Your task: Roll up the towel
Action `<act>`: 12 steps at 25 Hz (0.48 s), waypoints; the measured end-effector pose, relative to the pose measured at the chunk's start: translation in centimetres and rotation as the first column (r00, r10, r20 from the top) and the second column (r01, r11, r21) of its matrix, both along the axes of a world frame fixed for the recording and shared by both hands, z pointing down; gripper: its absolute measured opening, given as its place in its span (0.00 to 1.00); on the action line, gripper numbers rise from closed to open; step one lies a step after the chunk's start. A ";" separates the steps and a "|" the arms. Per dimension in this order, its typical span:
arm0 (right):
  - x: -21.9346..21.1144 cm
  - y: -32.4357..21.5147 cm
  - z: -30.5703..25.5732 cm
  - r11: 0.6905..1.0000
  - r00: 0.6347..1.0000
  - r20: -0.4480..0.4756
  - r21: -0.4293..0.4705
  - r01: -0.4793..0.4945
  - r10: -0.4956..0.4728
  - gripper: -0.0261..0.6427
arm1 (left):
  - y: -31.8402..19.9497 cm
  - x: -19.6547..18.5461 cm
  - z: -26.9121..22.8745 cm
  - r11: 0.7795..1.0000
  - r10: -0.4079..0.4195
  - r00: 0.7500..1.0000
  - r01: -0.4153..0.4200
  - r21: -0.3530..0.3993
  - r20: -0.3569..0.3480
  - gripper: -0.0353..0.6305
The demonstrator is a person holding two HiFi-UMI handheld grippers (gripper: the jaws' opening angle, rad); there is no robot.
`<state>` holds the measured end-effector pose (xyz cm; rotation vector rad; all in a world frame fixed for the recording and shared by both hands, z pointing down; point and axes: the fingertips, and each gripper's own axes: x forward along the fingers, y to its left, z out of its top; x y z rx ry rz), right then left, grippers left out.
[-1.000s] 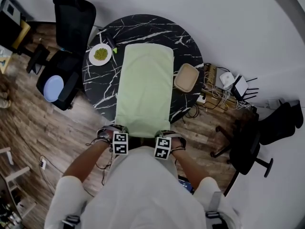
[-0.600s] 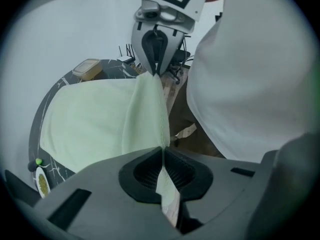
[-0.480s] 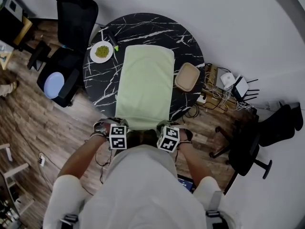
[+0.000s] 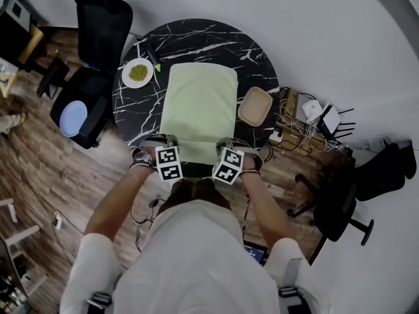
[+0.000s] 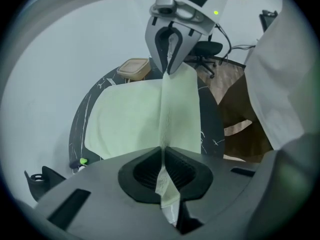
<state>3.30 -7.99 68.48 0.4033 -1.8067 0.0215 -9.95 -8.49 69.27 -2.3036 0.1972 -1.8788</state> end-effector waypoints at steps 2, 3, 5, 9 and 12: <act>0.0 -0.2 0.4 1.000 1.000 0.001 0.004 -0.010 0.010 0.05 | -0.2 0.1 0.6 1.000 -0.011 1.000 0.011 0.011 0.001 0.08; 0.0 -0.4 0.4 1.000 1.000 0.005 0.014 -0.022 0.022 0.05 | -0.3 0.1 0.7 0.999 -0.022 1.000 0.023 0.022 -0.006 0.08; -0.1 -0.8 0.4 0.997 0.998 0.024 0.040 -0.060 0.059 0.12 | -0.6 0.2 0.9 0.997 -0.053 0.998 0.055 0.045 -0.034 0.18; 0.2 -0.6 0.7 0.993 0.994 0.040 0.055 -0.101 0.099 0.30 | -1.1 0.5 0.7 0.994 -0.080 0.994 0.085 0.062 -0.077 0.47; -0.1 0.4 1.0 0.996 0.996 0.035 0.045 -0.078 0.077 0.30 | -0.6 0.4 0.7 0.996 -0.071 0.994 0.075 0.050 -0.079 0.48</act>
